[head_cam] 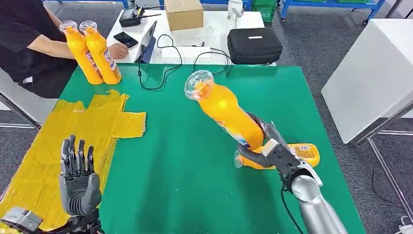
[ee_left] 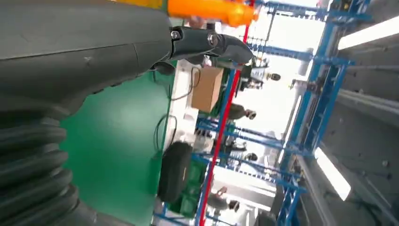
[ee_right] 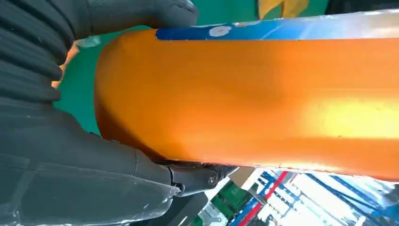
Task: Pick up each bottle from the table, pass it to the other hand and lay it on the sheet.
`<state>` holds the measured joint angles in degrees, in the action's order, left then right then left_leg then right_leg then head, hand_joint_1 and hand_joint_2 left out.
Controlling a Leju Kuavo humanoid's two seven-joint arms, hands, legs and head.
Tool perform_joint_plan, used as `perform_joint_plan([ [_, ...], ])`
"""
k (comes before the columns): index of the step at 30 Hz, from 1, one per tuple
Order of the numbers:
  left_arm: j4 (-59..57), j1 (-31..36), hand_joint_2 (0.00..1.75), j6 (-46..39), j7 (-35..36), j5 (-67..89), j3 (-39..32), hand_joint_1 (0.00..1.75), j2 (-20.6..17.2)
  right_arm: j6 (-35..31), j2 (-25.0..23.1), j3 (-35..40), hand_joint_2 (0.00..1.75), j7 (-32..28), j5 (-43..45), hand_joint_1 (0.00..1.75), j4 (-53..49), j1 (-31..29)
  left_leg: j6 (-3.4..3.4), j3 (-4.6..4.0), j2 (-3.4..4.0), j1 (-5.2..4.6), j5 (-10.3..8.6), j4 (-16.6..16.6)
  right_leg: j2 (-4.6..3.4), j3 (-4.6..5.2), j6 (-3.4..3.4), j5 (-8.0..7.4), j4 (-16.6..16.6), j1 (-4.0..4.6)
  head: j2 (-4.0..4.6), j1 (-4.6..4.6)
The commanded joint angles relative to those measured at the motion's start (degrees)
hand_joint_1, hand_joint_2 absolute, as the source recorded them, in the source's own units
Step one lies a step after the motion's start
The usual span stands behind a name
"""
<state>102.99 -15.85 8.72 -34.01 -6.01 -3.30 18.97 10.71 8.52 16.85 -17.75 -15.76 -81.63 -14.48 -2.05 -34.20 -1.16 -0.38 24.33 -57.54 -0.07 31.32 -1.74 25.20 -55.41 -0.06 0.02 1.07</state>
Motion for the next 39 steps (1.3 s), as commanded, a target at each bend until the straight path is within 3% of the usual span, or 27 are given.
perform_joint_plan([
  [1, -4.6, 2.4, 1.75, -0.6, 0.9, -0.5, 1.9, 0.0, -1.4, -1.5, -7.6, 6.5, 1.75, 0.0, -1.7, 1.75, 16.3, -9.6, 0.14, 0.17, 0.35, 0.0, -0.04, 0.1, -0.27, -0.07, 0.03, -0.07, 0.1, -0.01, 0.0, -0.02],
  [8, -4.0, 2.4, 1.75, 0.0, 1.7, -0.7, 2.6, 0.0, -1.7, -3.6, -12.4, 12.5, 1.75, 1.8, -4.9, 1.75, 22.5, -13.2, 0.11, 0.09, 0.36, 0.02, -0.01, 0.0, -0.32, 0.0, 0.02, -0.06, 0.0, 0.01, 0.0, 0.02],
  [17, -3.8, 2.4, 1.75, -0.3, 1.8, 0.1, 4.0, 0.0, -1.6, -4.0, -13.1, 14.2, 1.75, 1.9, -5.3, 1.75, 25.3, -14.4, 0.1, 0.0, 0.14, 0.0, -0.06, 0.0, -0.09, 0.07, 0.0, -0.02, 0.0, -0.03, 0.0, 0.02],
  [26, -4.0, 3.1, 1.75, -1.4, 2.5, 0.2, 5.4, 0.0, -1.8, -4.6, -21.3, 22.6, 1.75, 3.3, -8.4, 1.75, 33.7, -17.8, 0.15, -0.01, 0.29, 0.03, -0.04, 0.0, -0.22, 0.13, 0.05, -0.03, -0.1, 0.0, 0.0, 0.0],
  [39, -3.9, 3.6, 1.75, -3.3, 2.4, 1.6, 6.4, 0.0, -1.5, -5.3, -26.1, 29.2, 1.75, 3.0, -8.4, 1.75, 40.4, -18.8, 0.16, -0.04, 0.11, 0.07, -0.1, 0.0, -0.03, 0.17, 0.05, 0.01, -0.1, 0.01, 0.0, 0.02],
])
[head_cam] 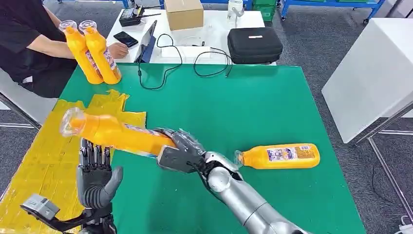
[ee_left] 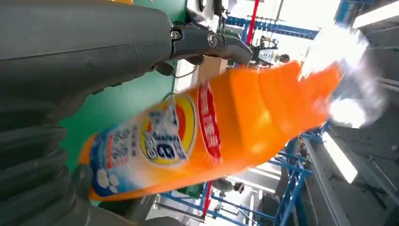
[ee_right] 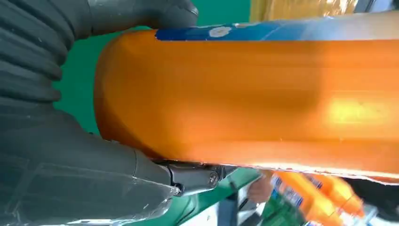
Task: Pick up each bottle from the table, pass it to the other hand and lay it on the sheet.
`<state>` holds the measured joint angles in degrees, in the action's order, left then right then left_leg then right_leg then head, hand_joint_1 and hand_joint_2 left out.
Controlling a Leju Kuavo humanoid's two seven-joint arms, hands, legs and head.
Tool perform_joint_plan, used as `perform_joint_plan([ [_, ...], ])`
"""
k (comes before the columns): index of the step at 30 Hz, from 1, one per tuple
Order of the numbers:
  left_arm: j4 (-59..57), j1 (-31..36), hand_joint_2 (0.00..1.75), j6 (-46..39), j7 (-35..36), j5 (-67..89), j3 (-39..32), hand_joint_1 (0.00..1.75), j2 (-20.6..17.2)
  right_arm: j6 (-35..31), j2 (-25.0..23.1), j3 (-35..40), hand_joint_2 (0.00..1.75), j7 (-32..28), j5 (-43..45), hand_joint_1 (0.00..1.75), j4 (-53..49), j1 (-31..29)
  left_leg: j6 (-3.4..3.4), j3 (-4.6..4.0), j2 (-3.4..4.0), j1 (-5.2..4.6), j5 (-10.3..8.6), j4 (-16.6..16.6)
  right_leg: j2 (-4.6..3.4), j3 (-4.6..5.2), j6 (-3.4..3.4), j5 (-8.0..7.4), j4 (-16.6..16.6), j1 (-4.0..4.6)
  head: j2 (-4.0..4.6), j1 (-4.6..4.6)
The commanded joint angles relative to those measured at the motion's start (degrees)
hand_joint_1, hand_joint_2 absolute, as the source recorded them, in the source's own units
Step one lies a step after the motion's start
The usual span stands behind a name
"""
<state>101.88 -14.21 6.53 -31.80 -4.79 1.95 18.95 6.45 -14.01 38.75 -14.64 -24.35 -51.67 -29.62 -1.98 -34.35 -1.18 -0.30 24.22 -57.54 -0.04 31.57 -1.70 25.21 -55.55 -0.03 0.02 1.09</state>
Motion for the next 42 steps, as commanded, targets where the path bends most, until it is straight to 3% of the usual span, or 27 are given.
perform_joint_plan([
  [1, -2.7, 1.9, 1.75, -1.1, 0.2, 0.4, 1.1, 0.0, -1.6, -1.1, -3.9, 7.6, 1.75, 0.0, 0.2, 1.75, 10.5, -3.5, 0.14, 0.15, 0.13, 0.01, 0.04, 0.0, -0.05, -0.14, 0.02, 0.03, 0.0, 0.01, 0.0, 0.0],
  [8, -2.0, 1.1, 1.75, -1.3, 0.0, -0.1, -0.5, 0.0, -1.2, -0.2, -5.2, 13.0, 1.75, -0.8, -0.9, 1.75, 9.8, -1.0, 0.13, 0.15, 0.14, 0.01, 0.04, 0.0, -0.07, -0.14, 0.02, 0.03, 0.0, 0.01, 0.0, 0.0],
  [15, -2.0, 1.0, 1.75, -1.3, 0.0, -0.1, -0.5, 0.0, -1.2, -0.2, -5.2, 13.3, 1.75, -0.8, -0.9, 1.75, 9.7, -0.8, 0.07, 0.06, 0.04, 0.0, 0.0, 0.0, 0.0, -0.05, 0.01, 0.01, 0.0, -0.01, 0.0, 0.02],
  [23, 0.1, -1.7, 1.75, -2.0, -0.9, -0.1, -4.0, 0.0, 0.2, -1.4, -5.0, 25.9, 1.75, -3.2, -6.1, 1.75, 5.5, 6.6, 0.12, 0.15, 0.13, 0.05, 0.08, 0.1, -0.05, -0.14, 0.02, 0.05, 0.1, 0.04, 0.0, 0.0],
  [34, 0.3, -1.9, 1.75, -2.1, -1.1, -0.5, -5.4, 0.0, 1.1, -1.2, -3.3, 29.0, 1.75, -1.1, -5.4, 1.75, 2.1, 6.9, 0.12, -0.07, -0.04, 0.05, 0.02, 0.0, 0.13, 0.13, 0.04, 0.06, 0.1, 0.02, 0.0, 0.0],
  [35, 0.4, -1.5, 1.75, -2.0, -1.6, -0.8, -5.2, 1.33, 1.1, -1.5, -3.7, 29.2, 1.75, -1.3, -5.2, 1.75, 2.3, 6.5, 0.14, -0.01, -0.04, 0.04, 0.02, 0.1, 0.16, 0.05, 0.04, 0.07, 0.1, 0.02, 0.0, 0.0],
  [36, 0.2, -1.8, 1.75, -1.8, -1.6, -0.8, -5.4, 1.59, 1.1, -1.6, -3.2, 29.0, 1.75, -1.2, -5.0, 1.75, 2.6, 6.5, 0.23, 0.14, 0.01, 0.07, 0.1, 0.1, 0.17, -0.11, 0.05, 0.14, 0.1, 0.04, 0.0, 0.02],
  [39, 0.0, -2.0, 1.75, -1.8, -1.7, -0.8, -5.6, 1.59, 1.1, -1.9, -2.9, 28.9, 1.75, -1.6, -4.7, 1.75, 3.1, 6.5, 0.13, -0.05, -0.08, 0.02, -0.02, 0.1, 0.17, 0.12, 0.03, 0.05, 0.1, -0.01, 0.0, 0.0],
  [40, 0.1, -1.7, 1.75, -1.5, -2.3, -0.9, -5.4, 1.75, 1.1, -2.0, -3.5, 29.1, 1.75, -2.0, -4.6, 1.75, 3.5, 6.1, 0.17, 0.02, -0.07, 0.05, 0.01, 0.1, 0.2, 0.02, 0.03, 0.07, 0.1, 0.02, 0.0, 0.02],
  [42, 0.2, -1.5, 1.75, -1.8, -2.3, -0.8, -5.1, 1.75, 1.1, -2.0, -3.4, 29.1, 1.75, -1.3, -4.4, 1.75, 2.9, 6.2, 0.16, -0.02, -0.04, 0.04, 0.01, 0.1, 0.18, 0.08, 0.04, 0.07, 0.1, 0.01, 0.0, 0.0],
])
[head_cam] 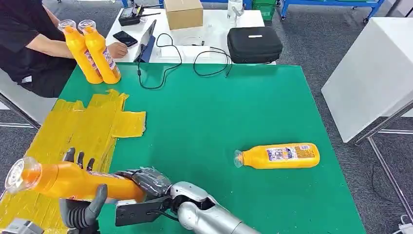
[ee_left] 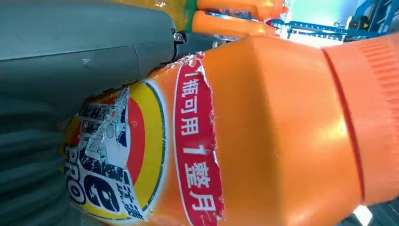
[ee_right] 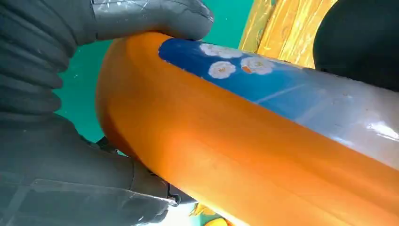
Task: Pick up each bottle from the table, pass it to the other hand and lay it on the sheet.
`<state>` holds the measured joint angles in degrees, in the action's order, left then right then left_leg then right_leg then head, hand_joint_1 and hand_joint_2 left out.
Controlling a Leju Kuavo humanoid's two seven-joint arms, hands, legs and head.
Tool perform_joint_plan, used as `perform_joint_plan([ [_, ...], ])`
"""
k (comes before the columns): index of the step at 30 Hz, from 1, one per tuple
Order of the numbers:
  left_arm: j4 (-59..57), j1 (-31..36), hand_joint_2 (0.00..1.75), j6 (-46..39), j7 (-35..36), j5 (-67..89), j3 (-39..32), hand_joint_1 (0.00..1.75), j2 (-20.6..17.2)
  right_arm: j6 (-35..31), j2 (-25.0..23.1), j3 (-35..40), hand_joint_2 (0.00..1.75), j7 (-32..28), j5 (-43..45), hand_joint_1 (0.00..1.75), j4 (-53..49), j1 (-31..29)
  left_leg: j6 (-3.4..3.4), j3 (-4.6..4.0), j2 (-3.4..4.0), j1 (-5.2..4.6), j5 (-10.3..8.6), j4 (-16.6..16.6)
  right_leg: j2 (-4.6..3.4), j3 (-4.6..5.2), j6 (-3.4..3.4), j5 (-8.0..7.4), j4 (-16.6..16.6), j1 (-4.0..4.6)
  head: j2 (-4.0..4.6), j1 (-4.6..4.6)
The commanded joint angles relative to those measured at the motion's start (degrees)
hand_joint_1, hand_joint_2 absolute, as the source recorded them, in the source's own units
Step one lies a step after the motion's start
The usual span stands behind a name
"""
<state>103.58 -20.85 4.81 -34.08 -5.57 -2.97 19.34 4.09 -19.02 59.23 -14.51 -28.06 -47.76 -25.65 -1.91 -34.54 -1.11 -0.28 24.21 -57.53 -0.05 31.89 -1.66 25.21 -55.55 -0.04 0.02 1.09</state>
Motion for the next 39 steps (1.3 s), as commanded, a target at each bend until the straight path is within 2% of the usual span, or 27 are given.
perform_joint_plan([
  [1, -1.4, 5.3, 1.75, -0.3, -0.1, 0.0, -0.1, 1.75, 0.7, 0.3, 1.6, 8.6, 1.75, -1.3, -0.7, 1.75, -0.9, 2.1, 0.09, 0.12, -0.16, 0.02, -0.01, 0.1, 0.22, -0.21, 0.0, 0.05, 0.1, 0.02, 0.0, 0.02],
  [39, -2.1, 5.0, 1.75, 1.1, -1.0, -0.6, -0.5, 1.75, 0.6, -0.5, 2.5, 7.2, 1.75, -1.3, 0.4, 1.75, 0.0, 1.9, 0.09, 0.17, -0.15, 0.02, -0.01, 0.1, 0.22, -0.24, -0.01, 0.05, 0.1, 0.01, 0.0, 0.0],
])
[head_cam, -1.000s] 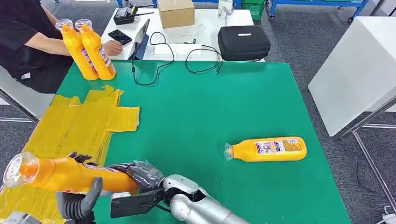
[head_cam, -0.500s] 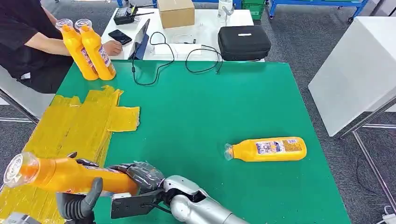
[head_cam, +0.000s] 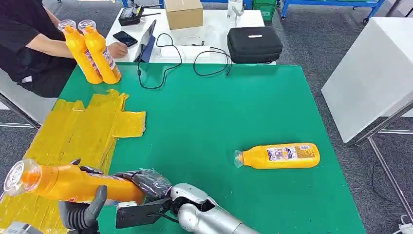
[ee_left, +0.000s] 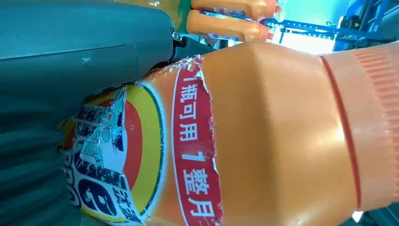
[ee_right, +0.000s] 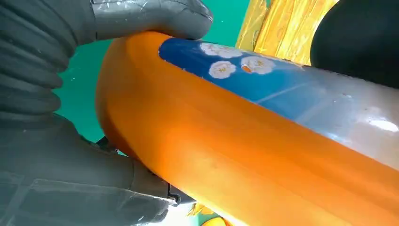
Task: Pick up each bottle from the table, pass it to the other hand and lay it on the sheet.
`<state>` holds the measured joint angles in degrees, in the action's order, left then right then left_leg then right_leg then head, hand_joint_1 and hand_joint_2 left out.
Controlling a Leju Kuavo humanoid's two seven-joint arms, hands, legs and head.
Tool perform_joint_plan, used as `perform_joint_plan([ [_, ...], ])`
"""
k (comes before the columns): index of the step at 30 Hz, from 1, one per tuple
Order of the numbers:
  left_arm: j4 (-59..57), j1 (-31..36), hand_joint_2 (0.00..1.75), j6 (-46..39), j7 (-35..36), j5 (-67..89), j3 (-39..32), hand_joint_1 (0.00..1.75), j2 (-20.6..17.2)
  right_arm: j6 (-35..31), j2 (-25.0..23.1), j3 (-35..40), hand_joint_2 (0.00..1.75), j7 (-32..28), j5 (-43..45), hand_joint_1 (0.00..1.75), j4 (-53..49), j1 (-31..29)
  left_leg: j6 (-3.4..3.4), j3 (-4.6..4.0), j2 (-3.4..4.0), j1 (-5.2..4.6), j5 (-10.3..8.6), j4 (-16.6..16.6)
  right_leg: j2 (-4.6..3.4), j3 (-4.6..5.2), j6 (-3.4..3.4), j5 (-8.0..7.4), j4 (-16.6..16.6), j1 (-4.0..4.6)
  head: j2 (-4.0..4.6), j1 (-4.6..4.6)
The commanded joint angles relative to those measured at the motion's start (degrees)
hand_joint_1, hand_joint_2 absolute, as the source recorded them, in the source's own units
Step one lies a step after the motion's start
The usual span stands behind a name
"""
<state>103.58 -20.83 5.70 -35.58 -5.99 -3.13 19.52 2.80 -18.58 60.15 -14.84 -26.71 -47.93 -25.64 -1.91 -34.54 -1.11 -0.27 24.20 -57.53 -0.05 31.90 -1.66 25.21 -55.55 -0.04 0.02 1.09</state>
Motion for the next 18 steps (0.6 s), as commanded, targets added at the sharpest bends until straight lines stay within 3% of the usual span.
perform_joint_plan([
  [1, -2.1, 5.0, 1.75, 0.2, 0.5, -0.2, -0.4, 1.75, 0.4, 0.8, 2.1, 6.3, 1.75, -0.9, -1.0, 1.75, 0.1, 1.8, 0.07, 0.13, -0.14, 0.01, -0.02, 0.1, 0.2, -0.2, -0.01, 0.04, 0.1, 0.01, 0.0, 0.0],
  [5, -2.1, 5.7, 1.75, 0.7, 0.4, -0.4, -0.4, 1.75, 0.4, -0.1, 1.6, 4.8, 1.75, -0.8, -0.2, 1.75, -0.1, 1.6, 0.1, 0.18, -0.14, 0.03, 0.0, 0.1, 0.22, -0.26, 0.0, 0.06, 0.1, 0.02, 0.0, 0.0],
  [6, -2.2, 5.8, 1.75, 0.8, 0.4, -0.4, -0.5, 1.75, 0.4, -0.7, 1.9, 4.0, 1.75, -0.7, -0.1, 1.55, -0.5, 1.6, 0.09, 0.13, -0.15, 0.02, -0.02, 0.1, 0.22, -0.21, 0.0, 0.04, 0.1, 0.02, 0.0, 0.0],
  [7, -2.4, 5.6, 1.75, 1.1, 0.4, -0.1, -0.8, 1.75, 0.4, -3.0, 3.1, 3.0, 1.75, -0.9, -1.0, 0.0, -1.5, 1.8, 0.06, 0.1, -0.16, 0.01, -0.03, 0.1, 0.21, -0.18, -0.01, 0.03, 0.1, 0.01, 0.0, 0.0],
  [13, -2.1, 5.6, 1.75, 0.8, -0.7, 2.4, -1.2, 1.75, -0.1, -4.0, 4.5, 0.5, 1.75, -0.8, -1.1, 0.0, -3.0, 1.5, 0.09, 0.15, -0.21, 0.02, -0.02, 0.1, 0.29, -0.25, -0.01, 0.05, 0.1, 0.02, 0.0, 0.0],
  [14, -1.9, 5.6, 1.75, 0.2, -1.3, 3.6, -1.4, 1.75, -0.3, -4.6, 5.2, -0.7, 0.0, -0.5, -0.9, 0.0, -3.7, 1.4, 0.05, 0.08, -0.18, 0.01, -0.04, 0.1, 0.23, -0.15, -0.01, 0.02, 0.1, 0.01, 0.0, 0.0],
  [15, 1.4, 7.4, 1.75, -21.8, -4.4, 26.5, -1.2, 1.75, -5.2, -4.3, 12.9, -13.0, 0.0, 0.0, -0.1, 0.0, -16.3, 2.1, 0.09, 0.12, -0.26, 0.03, -0.03, 0.0, 0.3, -0.21, -0.03, 0.05, 0.1, 0.03, 0.0, 0.0],
  [16, -3.6, 8.3, 1.75, -45.7, -3.7, 55.3, -4.4, 1.75, -6.6, -4.8, 18.9, -16.2, 0.0, 0.2, 4.9, 0.0, -22.7, -0.7, 0.04, -0.02, -0.28, 0.01, -0.08, 0.0, 0.3, -0.11, -0.03, 0.0, 0.0, 0.02, 0.0, 0.0],
  [18, -3.9, 8.0, 1.75, -45.7, -4.4, 54.5, -5.1, 1.75, -7.9, -0.7, 21.2, -19.5, 0.0, 0.9, 6.4, 0.0, -25.6, -1.5, 0.04, 0.01, -0.37, -0.06, -0.13, 0.0, 0.38, -0.18, -0.05, -0.01, 0.0, -0.04, 0.0, 0.04],
])
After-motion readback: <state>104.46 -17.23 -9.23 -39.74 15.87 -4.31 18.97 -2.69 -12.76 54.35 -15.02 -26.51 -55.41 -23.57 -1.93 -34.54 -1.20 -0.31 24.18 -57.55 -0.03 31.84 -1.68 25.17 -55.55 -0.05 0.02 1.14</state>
